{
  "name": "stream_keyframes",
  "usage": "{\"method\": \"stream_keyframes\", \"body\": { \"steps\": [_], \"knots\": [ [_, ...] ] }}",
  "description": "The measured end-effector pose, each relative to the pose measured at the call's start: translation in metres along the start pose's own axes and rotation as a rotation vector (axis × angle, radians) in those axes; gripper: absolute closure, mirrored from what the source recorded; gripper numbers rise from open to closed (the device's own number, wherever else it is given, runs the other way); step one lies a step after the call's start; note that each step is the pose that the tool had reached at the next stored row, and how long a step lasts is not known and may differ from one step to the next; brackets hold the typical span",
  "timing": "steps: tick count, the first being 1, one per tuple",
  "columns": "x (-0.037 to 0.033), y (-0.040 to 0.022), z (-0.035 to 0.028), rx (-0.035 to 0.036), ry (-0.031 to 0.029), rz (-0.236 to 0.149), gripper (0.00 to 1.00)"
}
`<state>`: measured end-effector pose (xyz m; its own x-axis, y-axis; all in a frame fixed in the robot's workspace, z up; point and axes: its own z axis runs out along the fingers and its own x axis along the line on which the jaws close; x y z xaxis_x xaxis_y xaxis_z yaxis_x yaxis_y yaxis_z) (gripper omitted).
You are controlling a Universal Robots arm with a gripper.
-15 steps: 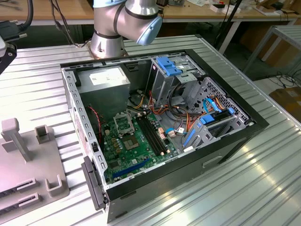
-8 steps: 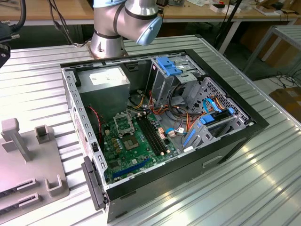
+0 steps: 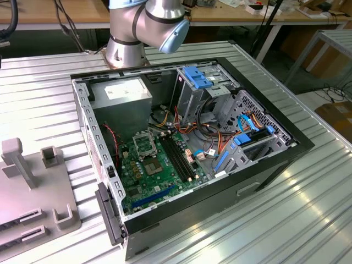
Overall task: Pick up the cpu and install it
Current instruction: 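Reach for the cpu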
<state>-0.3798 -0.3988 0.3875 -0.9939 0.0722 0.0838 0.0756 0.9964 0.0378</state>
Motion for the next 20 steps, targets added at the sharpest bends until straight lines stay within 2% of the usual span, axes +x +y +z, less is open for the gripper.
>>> {"method": "stream_keyframes", "body": {
  "steps": [13,20],
  "knots": [
    [0.0157,-0.0012,0.0017,0.0006,0.0082,0.000,0.89],
    [0.0178,-0.0014,0.0019,0.0007,0.0097,0.000,0.89]
  ]
}}
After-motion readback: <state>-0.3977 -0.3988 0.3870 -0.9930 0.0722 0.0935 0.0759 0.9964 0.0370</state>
